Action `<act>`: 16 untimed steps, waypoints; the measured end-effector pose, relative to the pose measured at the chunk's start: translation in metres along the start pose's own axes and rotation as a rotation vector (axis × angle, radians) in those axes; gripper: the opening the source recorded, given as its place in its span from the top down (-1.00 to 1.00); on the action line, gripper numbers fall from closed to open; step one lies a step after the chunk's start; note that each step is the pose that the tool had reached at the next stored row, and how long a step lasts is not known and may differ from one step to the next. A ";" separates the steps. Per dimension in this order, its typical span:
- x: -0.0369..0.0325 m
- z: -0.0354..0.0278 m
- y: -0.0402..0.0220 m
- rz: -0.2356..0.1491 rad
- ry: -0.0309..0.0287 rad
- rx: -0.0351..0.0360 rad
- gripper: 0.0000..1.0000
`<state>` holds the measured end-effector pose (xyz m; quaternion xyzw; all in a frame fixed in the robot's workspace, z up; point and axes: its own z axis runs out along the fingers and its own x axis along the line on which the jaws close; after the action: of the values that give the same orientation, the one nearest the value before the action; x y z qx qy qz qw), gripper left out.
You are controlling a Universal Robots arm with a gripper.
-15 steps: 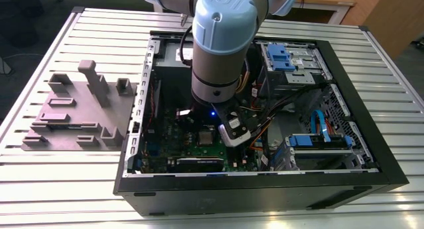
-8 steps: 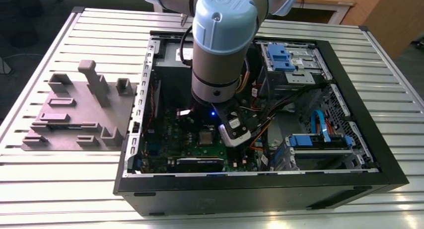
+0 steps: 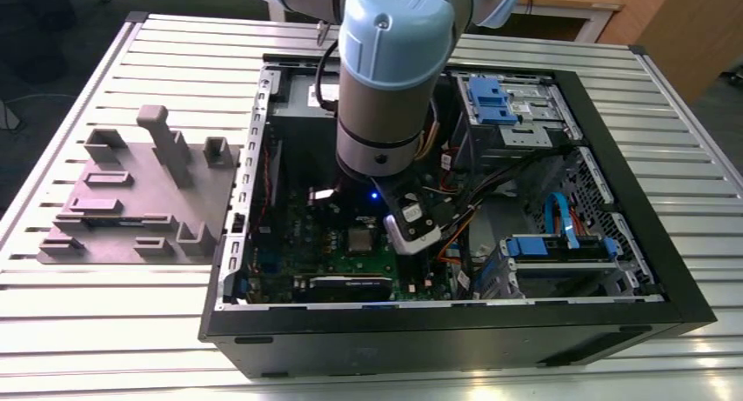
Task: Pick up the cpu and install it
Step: 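Place the cpu into insertion slot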
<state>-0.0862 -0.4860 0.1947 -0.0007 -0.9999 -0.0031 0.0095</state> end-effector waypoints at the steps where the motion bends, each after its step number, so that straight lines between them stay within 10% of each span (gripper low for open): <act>1: -0.0001 0.0000 0.0000 0.000 0.0005 0.0000 0.09; 16: 0.0011 0.0044 0.0001 0.028 0.0008 -0.0018 0.09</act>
<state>-0.0873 -0.4859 0.1902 -0.0144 -0.9998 -0.0039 0.0100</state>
